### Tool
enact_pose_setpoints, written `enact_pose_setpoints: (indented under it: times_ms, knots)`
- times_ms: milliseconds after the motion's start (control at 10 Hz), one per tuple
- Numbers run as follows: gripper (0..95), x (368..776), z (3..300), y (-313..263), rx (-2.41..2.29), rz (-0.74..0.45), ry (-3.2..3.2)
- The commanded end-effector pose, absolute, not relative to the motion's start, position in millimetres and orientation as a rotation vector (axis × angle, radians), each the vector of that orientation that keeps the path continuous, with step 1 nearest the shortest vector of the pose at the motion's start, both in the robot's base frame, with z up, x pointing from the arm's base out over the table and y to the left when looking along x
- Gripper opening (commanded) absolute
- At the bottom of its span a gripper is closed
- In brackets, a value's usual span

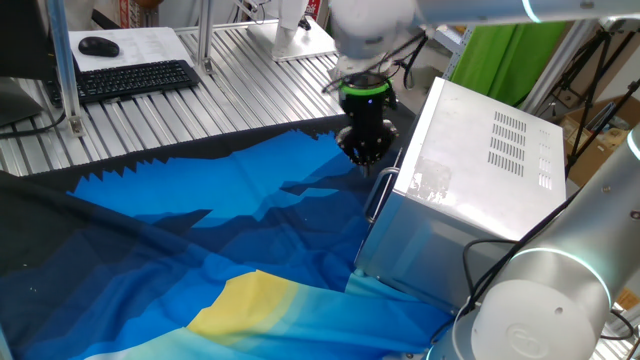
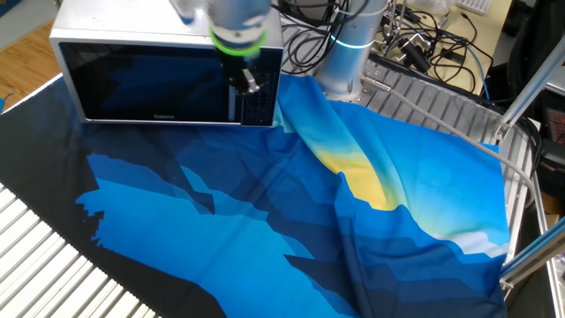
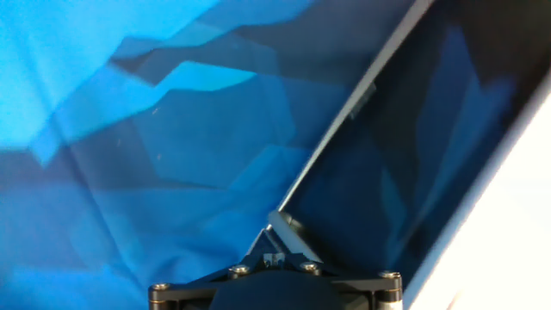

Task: Open the microwave door

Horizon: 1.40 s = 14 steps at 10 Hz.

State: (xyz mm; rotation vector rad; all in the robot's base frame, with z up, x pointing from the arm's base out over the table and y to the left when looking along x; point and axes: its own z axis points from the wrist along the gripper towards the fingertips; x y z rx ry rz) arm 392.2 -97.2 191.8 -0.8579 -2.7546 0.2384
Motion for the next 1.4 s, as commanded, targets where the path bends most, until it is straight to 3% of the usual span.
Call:
enact_pose_setpoints:
  times_ms: [100,500,1400]
  knots:
    - [0.0,388.4,187.3,-94.0,-1.887,-0.078,-2.256]
    - [0.0,391.7,184.2,-90.1,-2.087,-0.134,-2.148]
    - [0.0,420.0,188.2,-78.4,-2.421,-0.075,-1.758]
